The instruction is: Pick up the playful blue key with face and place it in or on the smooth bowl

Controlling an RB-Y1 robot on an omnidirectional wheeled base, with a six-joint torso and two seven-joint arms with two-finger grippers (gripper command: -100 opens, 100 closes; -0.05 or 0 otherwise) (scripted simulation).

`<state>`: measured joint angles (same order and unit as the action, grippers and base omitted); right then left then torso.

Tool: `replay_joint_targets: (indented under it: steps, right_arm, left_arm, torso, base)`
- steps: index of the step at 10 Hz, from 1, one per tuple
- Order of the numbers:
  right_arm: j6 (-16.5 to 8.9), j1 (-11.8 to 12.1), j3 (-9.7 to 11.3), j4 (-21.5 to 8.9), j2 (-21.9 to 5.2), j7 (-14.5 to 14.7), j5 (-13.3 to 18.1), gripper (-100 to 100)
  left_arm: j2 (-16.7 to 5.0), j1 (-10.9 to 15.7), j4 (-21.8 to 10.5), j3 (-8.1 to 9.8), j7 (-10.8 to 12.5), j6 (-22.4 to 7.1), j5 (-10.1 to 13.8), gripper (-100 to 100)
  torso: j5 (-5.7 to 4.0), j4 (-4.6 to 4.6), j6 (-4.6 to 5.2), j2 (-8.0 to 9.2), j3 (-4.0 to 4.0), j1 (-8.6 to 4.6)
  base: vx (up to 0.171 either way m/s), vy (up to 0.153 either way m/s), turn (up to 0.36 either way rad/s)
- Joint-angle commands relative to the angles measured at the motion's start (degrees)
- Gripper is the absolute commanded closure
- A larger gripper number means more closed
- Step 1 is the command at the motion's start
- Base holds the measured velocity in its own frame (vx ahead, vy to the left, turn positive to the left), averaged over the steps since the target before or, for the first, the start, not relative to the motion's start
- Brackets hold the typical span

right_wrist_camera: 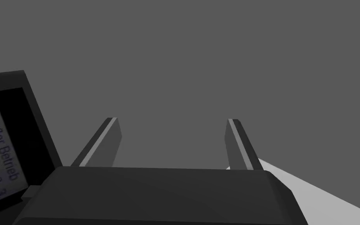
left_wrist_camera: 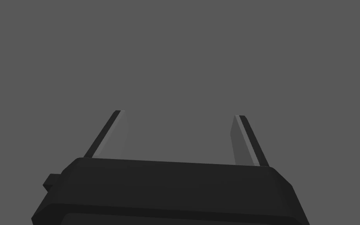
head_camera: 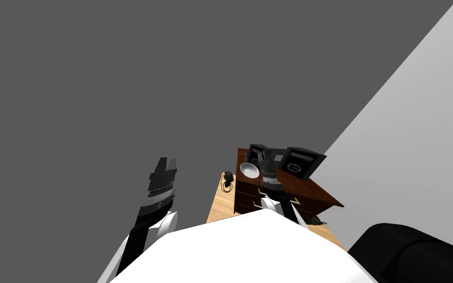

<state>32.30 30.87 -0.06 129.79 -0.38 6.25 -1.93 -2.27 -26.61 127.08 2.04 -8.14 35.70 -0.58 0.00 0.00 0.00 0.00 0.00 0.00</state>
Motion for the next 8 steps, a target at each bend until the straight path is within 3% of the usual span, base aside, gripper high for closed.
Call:
replay_joint_targets:
  steps: [1,4,7,8]
  right_arm:
    - [-0.83,-0.72,-0.06,-0.37,-1.67,0.42,0.36,-100]
    - [-4.11,-3.60,-0.26,-1.87,-5.18,2.14,1.73,-100]
    - [-8.99,-8.26,-0.56,-4.43,-7.90,5.03,3.84,-100]
    - [-9.42,-8.27,-0.56,-4.43,-7.90,5.03,3.84,-100]
  left_arm:
    - [0.00,0.00,0.00,0.00,0.00,0.00,0.00,0]
    - [0.00,0.01,0.00,0.00,0.00,0.00,0.00,0]
    - [0.00,0.00,0.00,0.00,0.00,0.00,0.00,0]
    - [0.00,0.00,0.00,0.00,0.00,0.00,0.00,0]
  torso:
    - [0.00,0.00,0.00,0.00,0.00,0.00]
    - [0.00,0.06,0.00,0.26,0.15,0.02]
    - [0.02,0.02,0.01,0.10,0.06,0.11]
    - [0.02,0.02,0.01,0.10,0.06,0.11]
  base:
    - [-0.041,0.000,-0.070]
    - [-0.069,0.012,-0.084]
    - [-0.031,0.030,-0.138]
    - [-0.023,0.025,-0.035]
